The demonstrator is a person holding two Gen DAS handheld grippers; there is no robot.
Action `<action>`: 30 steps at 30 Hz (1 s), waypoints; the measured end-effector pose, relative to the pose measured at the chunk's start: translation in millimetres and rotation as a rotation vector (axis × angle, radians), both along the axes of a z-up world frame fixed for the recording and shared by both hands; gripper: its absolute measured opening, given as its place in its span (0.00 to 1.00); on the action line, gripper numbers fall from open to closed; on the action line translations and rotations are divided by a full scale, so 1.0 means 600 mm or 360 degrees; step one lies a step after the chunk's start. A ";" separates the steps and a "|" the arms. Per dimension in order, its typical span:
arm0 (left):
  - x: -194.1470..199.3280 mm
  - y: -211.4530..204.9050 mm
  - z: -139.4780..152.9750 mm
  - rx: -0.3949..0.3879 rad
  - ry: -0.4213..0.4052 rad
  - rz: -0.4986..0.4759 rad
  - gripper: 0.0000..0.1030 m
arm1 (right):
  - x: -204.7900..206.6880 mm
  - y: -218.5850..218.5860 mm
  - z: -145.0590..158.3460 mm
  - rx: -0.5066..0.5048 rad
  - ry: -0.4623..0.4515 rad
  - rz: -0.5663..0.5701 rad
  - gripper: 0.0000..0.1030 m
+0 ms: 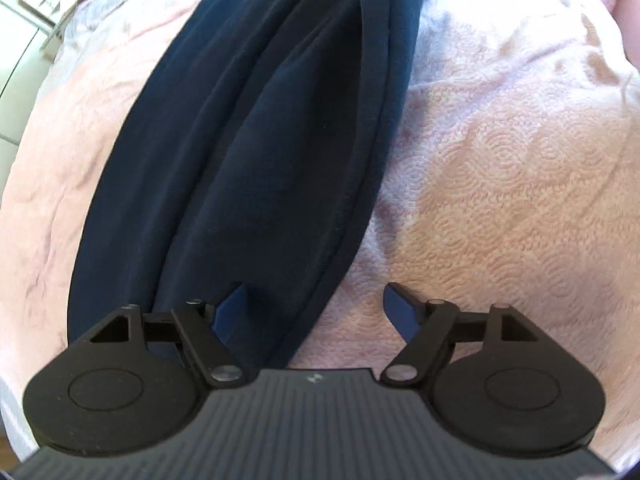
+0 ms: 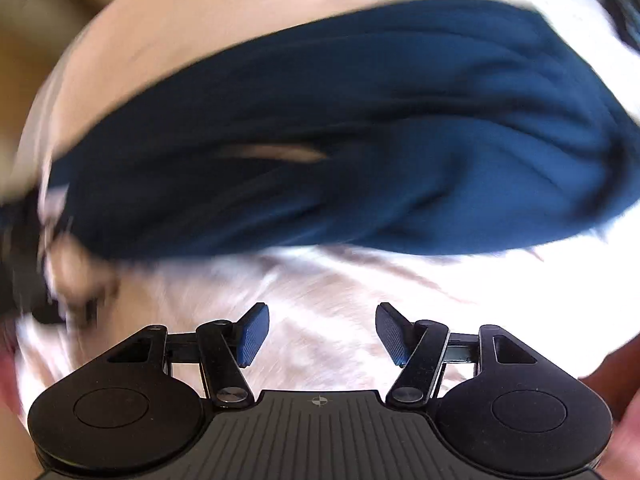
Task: Fold clothes
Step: 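Carry the sweatpants with both grippers and lay them flat on the bed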
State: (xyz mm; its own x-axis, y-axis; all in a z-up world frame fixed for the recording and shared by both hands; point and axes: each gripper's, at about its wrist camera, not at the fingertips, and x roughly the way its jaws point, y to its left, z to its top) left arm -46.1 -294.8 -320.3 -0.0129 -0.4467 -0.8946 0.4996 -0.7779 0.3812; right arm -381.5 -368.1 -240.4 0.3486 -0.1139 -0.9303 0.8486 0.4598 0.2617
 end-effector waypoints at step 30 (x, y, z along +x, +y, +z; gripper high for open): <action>0.257 0.087 0.195 0.0137 -0.0170 0.0214 0.04 | 0.097 0.068 -0.050 -0.1020 0.0755 0.1623 0.65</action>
State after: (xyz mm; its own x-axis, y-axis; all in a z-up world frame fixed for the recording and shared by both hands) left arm 107.8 -242.7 -203.6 0.1386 -0.3598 -0.9227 0.5615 -0.7389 0.3725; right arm -323.3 -327.0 -270.5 0.1948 -0.4624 -0.8650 -0.0084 0.8811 -0.4729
